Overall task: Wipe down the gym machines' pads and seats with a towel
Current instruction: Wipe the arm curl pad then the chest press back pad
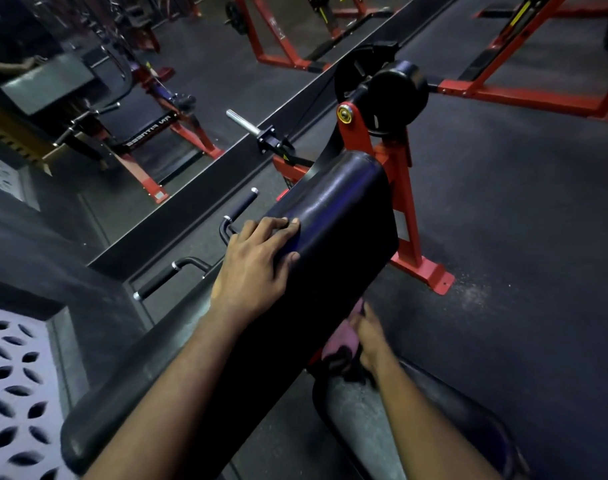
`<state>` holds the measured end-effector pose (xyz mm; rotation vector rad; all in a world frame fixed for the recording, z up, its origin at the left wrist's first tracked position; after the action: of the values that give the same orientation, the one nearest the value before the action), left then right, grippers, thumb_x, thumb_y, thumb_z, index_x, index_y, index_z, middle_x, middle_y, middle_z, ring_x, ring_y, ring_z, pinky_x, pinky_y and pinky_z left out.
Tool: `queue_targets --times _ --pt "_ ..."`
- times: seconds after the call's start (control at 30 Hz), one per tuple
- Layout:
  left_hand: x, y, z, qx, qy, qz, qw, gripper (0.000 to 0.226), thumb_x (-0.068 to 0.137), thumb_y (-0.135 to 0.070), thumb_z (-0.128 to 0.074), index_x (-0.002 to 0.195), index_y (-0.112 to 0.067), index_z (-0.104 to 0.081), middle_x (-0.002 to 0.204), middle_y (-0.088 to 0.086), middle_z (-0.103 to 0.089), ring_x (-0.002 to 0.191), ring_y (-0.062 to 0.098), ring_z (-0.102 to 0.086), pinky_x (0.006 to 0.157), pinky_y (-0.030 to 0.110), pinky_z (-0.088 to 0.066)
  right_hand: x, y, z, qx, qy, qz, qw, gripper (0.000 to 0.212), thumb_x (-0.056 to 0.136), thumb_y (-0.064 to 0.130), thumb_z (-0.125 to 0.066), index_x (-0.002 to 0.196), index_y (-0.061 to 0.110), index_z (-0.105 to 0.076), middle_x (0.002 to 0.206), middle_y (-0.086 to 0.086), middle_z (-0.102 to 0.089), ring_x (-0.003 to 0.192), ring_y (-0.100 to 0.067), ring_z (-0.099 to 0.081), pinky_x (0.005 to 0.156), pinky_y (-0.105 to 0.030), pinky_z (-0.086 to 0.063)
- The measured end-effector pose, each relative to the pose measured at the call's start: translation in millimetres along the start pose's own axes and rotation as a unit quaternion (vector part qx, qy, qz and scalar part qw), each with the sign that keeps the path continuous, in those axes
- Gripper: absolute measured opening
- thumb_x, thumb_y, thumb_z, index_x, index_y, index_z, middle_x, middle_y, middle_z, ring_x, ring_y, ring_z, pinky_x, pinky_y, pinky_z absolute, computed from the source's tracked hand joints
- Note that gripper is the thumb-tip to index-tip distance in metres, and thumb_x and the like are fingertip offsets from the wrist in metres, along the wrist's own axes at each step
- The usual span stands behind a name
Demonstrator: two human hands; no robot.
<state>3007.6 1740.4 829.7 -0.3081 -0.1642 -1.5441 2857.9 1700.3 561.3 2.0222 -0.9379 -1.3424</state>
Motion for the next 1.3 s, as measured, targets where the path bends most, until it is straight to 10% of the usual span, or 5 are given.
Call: queue_targets --times 0.3,0.47,1.03,1.17,1.3 --pt "-1.9 -3.8 -1.2 0.022 -0.004 0.009 1.000 0.048 0.096 -0.037 -0.056 0.142 -0.025 -0.054 0.136 -0.009 -0.053 0.121 0.019 -0.048 0.094 0.041 -0.043 12.3 53.9 9.3 0.050 -0.077 0.020 0.996 0.045 0.097 -0.011 -0.041 0.136 0.006 -0.055 0.107 -0.007 -0.068 0.087 -0.016 -0.065 0.060 -0.018 -0.054" --pt "-1.8 -4.9 -0.6 0.023 -0.002 0.011 1.000 0.048 0.095 -0.035 -0.057 0.141 -0.023 -0.055 0.135 -0.007 -0.053 0.120 0.021 -0.049 0.092 0.044 -0.044 -59.5 -17.1 -18.6 0.032 0.033 -0.012 0.999 0.052 0.095 -0.018 -0.038 0.132 0.013 -0.056 0.115 -0.001 -0.068 0.106 -0.018 -0.066 0.071 -0.013 -0.054" --pt "-122.8 27.6 50.7 -0.110 -0.040 0.107 0.987 0.035 0.095 -0.020 -0.065 0.130 -0.015 -0.064 0.136 -0.002 -0.057 0.128 0.015 -0.052 0.108 0.029 -0.041 -125.3 -82.3 -34.9 -0.040 0.018 -0.053 0.998 0.045 0.098 -0.009 -0.040 0.128 0.019 -0.059 0.130 -0.012 -0.065 0.114 -0.025 -0.061 0.101 -0.041 -0.051" --pt "-168.2 47.2 70.7 -0.093 -0.053 0.154 0.982 0.033 0.095 -0.015 -0.064 0.128 -0.013 -0.065 0.132 -0.002 -0.060 0.126 0.013 -0.053 0.107 0.024 -0.039 -123.0 -62.4 -53.6 0.028 -0.082 -0.014 0.996 0.052 0.094 -0.014 -0.041 0.140 0.008 -0.054 0.120 -0.017 -0.065 0.097 -0.024 -0.063 0.076 -0.026 -0.055" --pt "-212.1 63.6 84.4 -0.068 -0.070 0.224 0.970 0.026 0.099 -0.013 -0.056 0.124 -0.013 -0.067 0.123 0.000 -0.065 0.117 0.018 -0.059 0.101 0.030 -0.044 -163.5 -97.7 -64.8 -0.053 0.027 -0.059 0.996 0.045 0.101 -0.004 -0.041 0.140 0.014 -0.052 0.120 -0.007 -0.065 0.098 -0.019 -0.064 0.079 -0.027 -0.054"
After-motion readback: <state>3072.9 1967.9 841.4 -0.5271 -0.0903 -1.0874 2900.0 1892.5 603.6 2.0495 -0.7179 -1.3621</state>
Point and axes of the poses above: each hand's wrist, its own x-axis towards the middle knuckle, its own z-axis out of the back of the hand, y = z × x, the point moved 1 cm from there along x, towards the middle knuckle
